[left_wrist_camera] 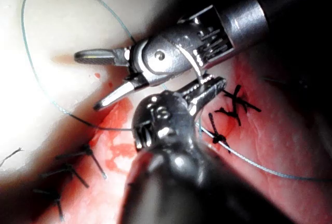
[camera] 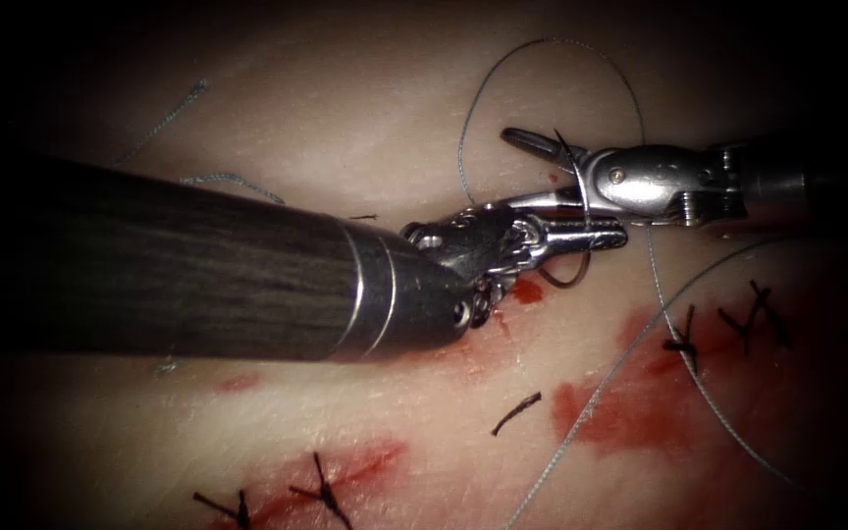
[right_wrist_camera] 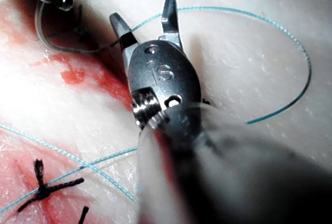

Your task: Wound Closure

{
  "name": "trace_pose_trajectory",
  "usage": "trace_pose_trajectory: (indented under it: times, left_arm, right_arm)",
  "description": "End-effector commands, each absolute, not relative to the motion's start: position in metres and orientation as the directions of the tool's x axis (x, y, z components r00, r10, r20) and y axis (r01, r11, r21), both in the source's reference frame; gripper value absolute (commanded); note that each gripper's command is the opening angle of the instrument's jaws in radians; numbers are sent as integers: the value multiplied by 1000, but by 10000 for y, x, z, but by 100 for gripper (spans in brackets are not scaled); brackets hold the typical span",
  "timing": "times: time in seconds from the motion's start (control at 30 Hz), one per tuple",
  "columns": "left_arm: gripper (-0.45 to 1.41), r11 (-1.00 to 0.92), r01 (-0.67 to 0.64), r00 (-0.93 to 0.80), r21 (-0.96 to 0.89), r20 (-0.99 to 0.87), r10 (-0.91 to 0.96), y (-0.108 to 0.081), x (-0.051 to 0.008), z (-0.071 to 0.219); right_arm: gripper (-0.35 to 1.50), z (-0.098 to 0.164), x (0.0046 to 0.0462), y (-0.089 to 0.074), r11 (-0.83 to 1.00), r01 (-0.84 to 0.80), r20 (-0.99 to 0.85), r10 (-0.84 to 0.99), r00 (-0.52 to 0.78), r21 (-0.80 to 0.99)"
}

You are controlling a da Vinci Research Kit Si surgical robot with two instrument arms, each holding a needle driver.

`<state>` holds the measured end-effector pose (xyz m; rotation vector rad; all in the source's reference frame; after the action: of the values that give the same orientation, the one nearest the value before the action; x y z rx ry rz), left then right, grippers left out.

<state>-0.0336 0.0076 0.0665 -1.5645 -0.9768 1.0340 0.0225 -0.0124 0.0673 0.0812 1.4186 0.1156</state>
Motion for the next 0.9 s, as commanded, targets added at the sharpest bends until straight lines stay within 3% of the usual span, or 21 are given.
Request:
trace_pose_trajectory:
  times: [0.03,0.2,0.37,0.47,0.67,0.9]
  left_arm:
    - [-45,-133,98,336,-986,-93,937,80,-336,667]
    - [-45,12,113,427,-993,60,902,102,-311,654]
    - [-45,4,171,433,-985,79,898,122,-290,649]
    - [-45,-87,160,454,-983,-4,891,130,-280,650]
    - [-45,-207,122,472,-971,-127,873,149,-259,653]
    - [-45,-295,39,503,-955,-236,831,179,-212,650]
  right_arm:
    - [-35,677,236,-127,993,-7,-983,120,140,121]
    - [-35,686,245,-138,983,150,-988,82,128,101]
    - [-35,685,263,-147,893,400,-979,184,88,204]
    - [-35,678,272,-155,827,501,-964,259,63,255]
    - [-35,660,276,-174,756,560,-932,352,91,340]
    - [-35,648,239,-196,605,536,-796,550,254,589]
